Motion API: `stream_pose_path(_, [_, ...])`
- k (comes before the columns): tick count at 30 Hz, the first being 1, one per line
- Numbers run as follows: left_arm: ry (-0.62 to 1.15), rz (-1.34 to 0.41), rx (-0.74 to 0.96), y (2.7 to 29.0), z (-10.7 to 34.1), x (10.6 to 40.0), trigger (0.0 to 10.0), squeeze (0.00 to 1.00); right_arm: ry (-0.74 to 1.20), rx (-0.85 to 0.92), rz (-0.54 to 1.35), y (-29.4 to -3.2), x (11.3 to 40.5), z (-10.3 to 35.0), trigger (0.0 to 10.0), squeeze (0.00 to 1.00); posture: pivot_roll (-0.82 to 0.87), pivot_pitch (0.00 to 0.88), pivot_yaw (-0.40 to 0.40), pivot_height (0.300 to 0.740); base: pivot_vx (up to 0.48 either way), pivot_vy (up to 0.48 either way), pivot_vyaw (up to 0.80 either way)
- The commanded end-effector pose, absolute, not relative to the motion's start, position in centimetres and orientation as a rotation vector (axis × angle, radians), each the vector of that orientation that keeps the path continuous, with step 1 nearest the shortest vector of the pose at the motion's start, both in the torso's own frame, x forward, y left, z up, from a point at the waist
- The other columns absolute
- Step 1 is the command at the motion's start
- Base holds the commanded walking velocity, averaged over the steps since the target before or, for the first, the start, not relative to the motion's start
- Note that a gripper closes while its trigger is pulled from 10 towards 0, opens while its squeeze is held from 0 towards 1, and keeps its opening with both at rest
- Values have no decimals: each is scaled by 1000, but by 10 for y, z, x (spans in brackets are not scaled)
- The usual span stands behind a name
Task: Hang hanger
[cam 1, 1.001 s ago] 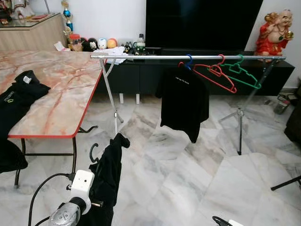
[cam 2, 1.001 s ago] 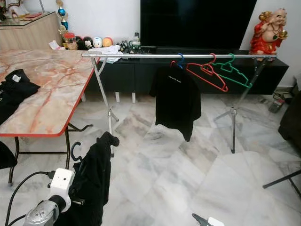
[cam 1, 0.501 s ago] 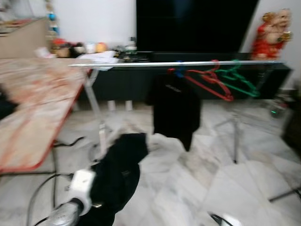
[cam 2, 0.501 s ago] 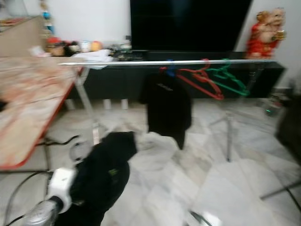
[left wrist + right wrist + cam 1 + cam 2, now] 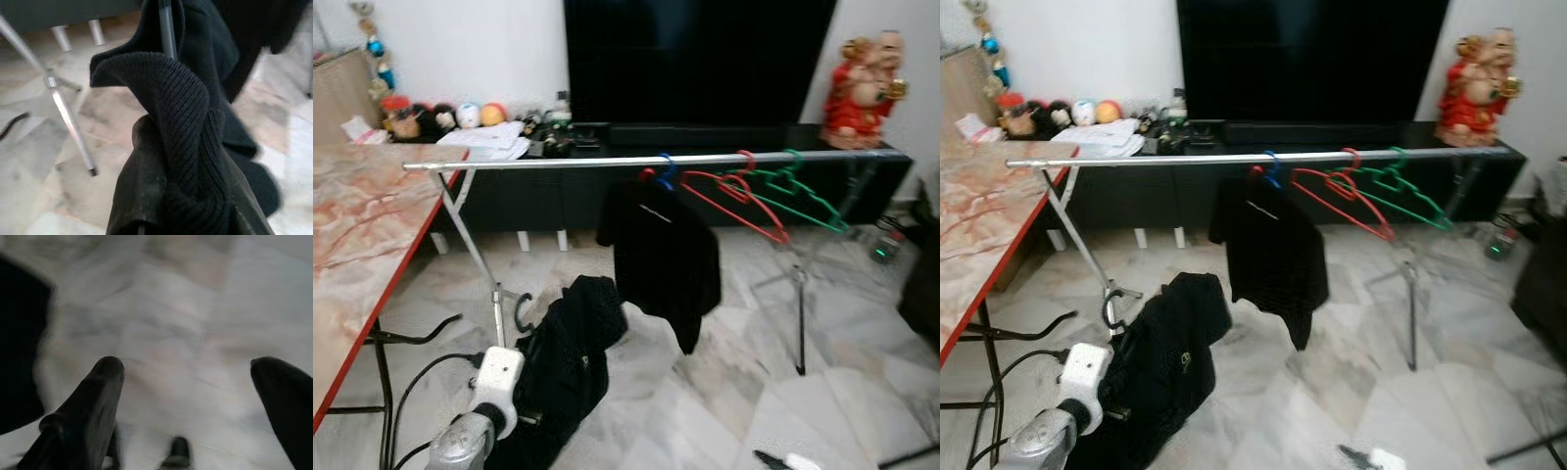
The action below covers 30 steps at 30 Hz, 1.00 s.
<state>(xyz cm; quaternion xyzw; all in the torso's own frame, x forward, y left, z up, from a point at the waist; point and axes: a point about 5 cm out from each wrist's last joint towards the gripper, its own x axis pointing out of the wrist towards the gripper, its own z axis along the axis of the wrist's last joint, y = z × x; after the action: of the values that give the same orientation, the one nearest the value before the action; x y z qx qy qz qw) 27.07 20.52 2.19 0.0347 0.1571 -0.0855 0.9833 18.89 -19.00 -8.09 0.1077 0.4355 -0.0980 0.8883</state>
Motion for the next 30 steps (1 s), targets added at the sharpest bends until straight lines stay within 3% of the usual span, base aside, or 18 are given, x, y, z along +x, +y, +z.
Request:
stream_pose_path(1, [276,-173,55,201,31,279,10000,0,914,220,-235,-200,182,-83,10000,0,77,0,9,740,480,0,800])
stream_pose_path(23, [274,-192,74,199,34,283,10000,0,944,236,-205,-202,171,-87,10000,0,75,30,10,740,480,0,0])
stream_pose_path(30, [309,-321,163,192,34,285,10000,0,946,242,-187,-193,169,-90,10000,0,76,35,6,740,280,0,0])
